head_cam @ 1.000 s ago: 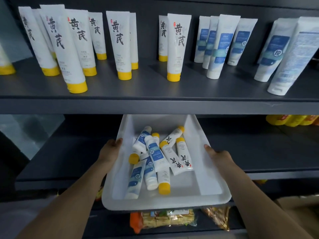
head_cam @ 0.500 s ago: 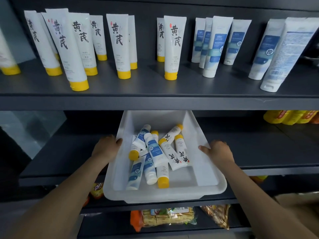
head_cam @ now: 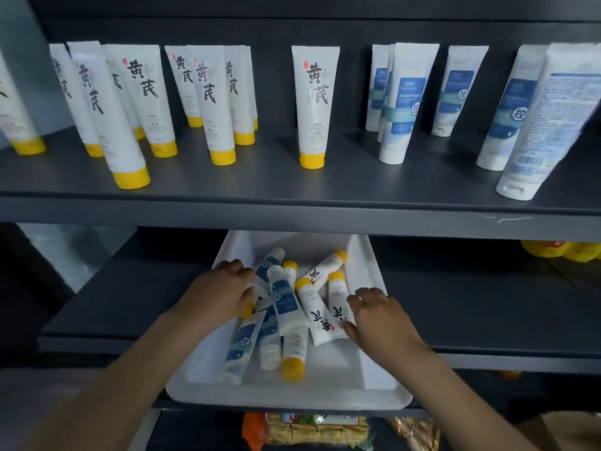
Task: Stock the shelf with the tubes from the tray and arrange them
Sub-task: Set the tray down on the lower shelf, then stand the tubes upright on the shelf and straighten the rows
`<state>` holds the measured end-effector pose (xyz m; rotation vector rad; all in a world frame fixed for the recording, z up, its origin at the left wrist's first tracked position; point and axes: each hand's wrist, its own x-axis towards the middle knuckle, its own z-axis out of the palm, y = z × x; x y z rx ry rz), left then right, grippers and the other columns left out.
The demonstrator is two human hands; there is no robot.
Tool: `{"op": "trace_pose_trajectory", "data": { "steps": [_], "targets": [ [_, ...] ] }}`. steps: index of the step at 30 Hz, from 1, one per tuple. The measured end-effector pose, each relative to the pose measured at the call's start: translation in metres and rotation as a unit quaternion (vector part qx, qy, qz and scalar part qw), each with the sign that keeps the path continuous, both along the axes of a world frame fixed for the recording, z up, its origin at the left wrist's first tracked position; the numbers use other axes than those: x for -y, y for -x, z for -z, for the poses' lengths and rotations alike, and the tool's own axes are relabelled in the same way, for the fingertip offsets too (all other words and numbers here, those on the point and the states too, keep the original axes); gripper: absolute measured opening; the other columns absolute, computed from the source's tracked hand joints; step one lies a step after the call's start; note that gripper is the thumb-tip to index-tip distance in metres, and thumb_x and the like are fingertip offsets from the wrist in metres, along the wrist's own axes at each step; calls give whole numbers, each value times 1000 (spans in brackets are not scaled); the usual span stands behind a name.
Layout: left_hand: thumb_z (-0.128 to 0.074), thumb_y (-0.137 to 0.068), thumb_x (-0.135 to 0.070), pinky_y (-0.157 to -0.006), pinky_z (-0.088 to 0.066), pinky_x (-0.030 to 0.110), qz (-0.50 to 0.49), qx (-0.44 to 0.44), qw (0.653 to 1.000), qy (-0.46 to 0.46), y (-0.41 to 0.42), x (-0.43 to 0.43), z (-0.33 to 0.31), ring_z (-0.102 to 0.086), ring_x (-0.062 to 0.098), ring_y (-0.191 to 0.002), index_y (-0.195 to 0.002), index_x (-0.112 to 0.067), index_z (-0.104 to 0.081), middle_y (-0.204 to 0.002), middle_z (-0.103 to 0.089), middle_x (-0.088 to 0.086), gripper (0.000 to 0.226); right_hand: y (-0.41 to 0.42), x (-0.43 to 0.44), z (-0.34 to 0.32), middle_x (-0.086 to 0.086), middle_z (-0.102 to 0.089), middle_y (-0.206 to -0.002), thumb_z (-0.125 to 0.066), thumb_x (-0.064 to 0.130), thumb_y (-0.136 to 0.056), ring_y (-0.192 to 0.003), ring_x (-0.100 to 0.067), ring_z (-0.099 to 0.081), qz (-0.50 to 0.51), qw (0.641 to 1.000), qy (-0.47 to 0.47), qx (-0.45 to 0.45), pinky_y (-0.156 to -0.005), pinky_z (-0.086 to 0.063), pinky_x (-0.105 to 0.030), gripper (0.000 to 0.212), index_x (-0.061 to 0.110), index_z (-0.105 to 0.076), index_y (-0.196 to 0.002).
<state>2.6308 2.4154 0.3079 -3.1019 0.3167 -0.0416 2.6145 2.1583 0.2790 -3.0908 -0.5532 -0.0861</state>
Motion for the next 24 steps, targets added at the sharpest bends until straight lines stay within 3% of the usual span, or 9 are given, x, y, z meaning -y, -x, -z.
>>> {"op": "trace_pose_trajectory", "data": {
  "steps": [3,5,10,14,18,24],
  "targets": [
    [-32,-98,-31,-88,-43,35,40,-26,998,-52,-6,21,6,-48,23,-116,-121,-13,-49,-125,-50,6,34,-8,-10,9,-13,-55,-119,-46,37,-93,-112,-31,-51,-19,998,8,-60,-90,-43,-37,43,6,-52,-123],
    [-32,-98,-31,-88,-44,37,53,-40,995,-74,-11,28,13,-49,24,-115,-119,-13,-50,-125,-51,7,33,-13,-16,16,-13,-53,-124,-43,38,-94,-114,-31,-49,-7,994,10,-107,-91,-42,-37,44,7,-48,-126],
    [-39,-96,-31,-93,-44,38,122,-54,986,-98,-36,38,33,-46,25,-122,-126,-11,-49,-133,-47,7,37,-27,-35,29,-15,-55,-122,-44,36,-94,-112,-31,-53,50,978,-23,-202,-86,-44,-35,41,7,-49,-123],
    [-59,-85,-29,-100,-39,41,216,-133,959,-122,-63,48,50,-39,26,-127,-129,-14,-47,-135,-48,5,48,-32,-46,36,-13,-54,-125,-44,28,-92,-115,-29,-52,102,964,-50,-242,-91,-44,-35,38,8,-50,-124],
    [-67,-79,-32,-103,-35,38,231,-196,947,-107,-84,45,60,-37,24,-129,-139,-21,-40,-141,-44,2,66,-33,-48,40,-12,-54,-126,-49,29,-89,-114,-28,-53,131,956,-72,-253,-90,-45,-33,41,8,-50,-124],
    [-71,-71,-47,-100,-34,37,275,-152,943,-106,-96,37,69,-37,24,-119,-131,-26,-50,-133,-48,-1,67,-26,-42,45,-10,-56,-124,-56,35,-87,-113,-27,-56,208,930,-127,-275,-83,-45,-31,47,8,-49,-125]
  ]
}}
